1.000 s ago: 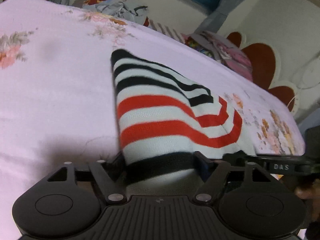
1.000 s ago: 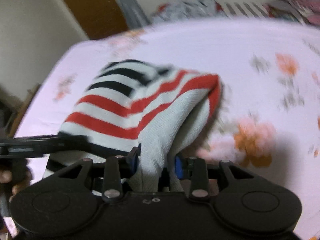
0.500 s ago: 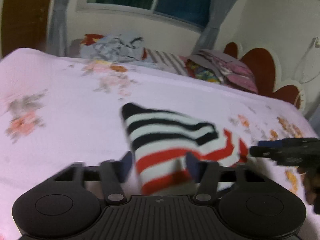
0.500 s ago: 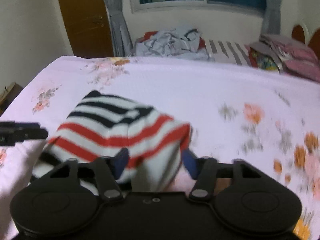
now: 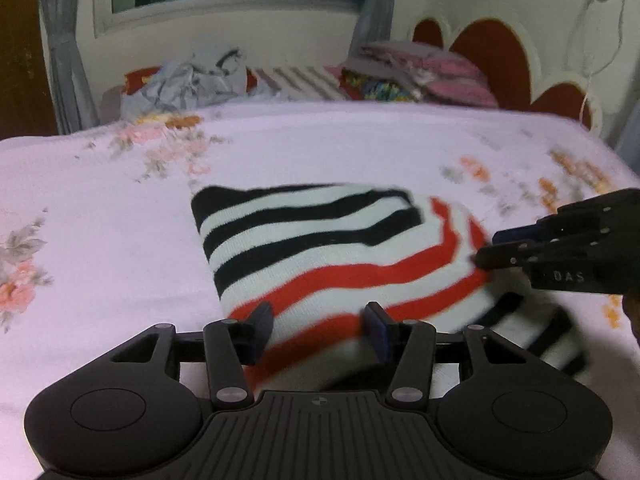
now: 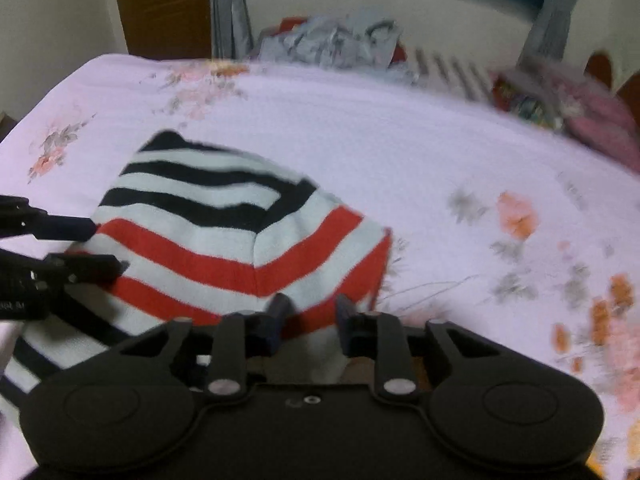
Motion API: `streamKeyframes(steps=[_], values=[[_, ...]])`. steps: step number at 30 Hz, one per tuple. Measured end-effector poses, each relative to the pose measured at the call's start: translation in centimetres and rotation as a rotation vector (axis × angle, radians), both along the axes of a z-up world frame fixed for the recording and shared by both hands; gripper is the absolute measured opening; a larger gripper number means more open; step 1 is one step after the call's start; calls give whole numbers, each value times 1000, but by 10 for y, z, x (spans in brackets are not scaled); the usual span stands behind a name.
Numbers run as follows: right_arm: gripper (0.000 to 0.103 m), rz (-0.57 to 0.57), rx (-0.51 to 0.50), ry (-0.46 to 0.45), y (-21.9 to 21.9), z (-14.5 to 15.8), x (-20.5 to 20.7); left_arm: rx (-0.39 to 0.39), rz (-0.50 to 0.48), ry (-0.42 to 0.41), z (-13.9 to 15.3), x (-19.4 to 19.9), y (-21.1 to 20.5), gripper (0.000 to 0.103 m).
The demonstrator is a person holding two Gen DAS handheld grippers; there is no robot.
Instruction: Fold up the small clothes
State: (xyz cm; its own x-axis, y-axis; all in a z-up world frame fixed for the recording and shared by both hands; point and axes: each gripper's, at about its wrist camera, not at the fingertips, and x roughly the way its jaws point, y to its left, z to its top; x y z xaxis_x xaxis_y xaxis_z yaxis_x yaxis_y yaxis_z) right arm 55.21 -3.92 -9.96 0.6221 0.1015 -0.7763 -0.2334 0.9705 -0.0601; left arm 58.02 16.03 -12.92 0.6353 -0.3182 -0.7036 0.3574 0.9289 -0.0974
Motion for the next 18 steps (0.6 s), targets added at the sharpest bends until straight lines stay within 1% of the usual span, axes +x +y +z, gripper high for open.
streamKeyframes(steps=[2, 4, 5, 6, 7, 9, 10, 12, 13, 15, 16, 17, 18], values=[[25, 53, 29, -27, 1, 14, -27, -11, 11, -23, 8, -25, 7, 50], [23, 105, 11, -48, 6, 23, -52, -13, 10, -37, 12, -56, 10, 50], [24, 131, 16, -49, 8, 26, -65, -6, 8, -42, 13, -69, 10, 48], [21, 152, 21, -44, 10, 26, -75, 10, 7, -51, 13, -82, 8, 41], [21, 169, 9, -37, 12, 24, -83, 28, 14, -45, 11, -92, 7, 39], [19, 199, -66, -24, 16, 14, -92, 13, 20, 3, 0, -103, 5, 38], [17, 200, -111, -8, 18, 6, -90, 21, 14, 29, -9, -107, 1, 38], [11, 162, -135, 44, 12, -9, -84, 93, 13, 27, -25, -112, -10, 38], [11, 140, -120, 58, 6, -15, -83, 107, 20, 23, -29, -113, -13, 38], [13, 120, -81, 66, 0, -18, -82, 86, 53, 30, -27, -112, -10, 38], [15, 119, -78, 66, -1, -18, -83, 86, 64, 27, -25, -114, -10, 38], [18, 117, -72, 69, -2, -18, -85, 94, 70, 21, -24, -117, -11, 38], [17, 113, -57, 74, -4, -18, -87, 107, 75, 14, -24, -121, -13, 38]])
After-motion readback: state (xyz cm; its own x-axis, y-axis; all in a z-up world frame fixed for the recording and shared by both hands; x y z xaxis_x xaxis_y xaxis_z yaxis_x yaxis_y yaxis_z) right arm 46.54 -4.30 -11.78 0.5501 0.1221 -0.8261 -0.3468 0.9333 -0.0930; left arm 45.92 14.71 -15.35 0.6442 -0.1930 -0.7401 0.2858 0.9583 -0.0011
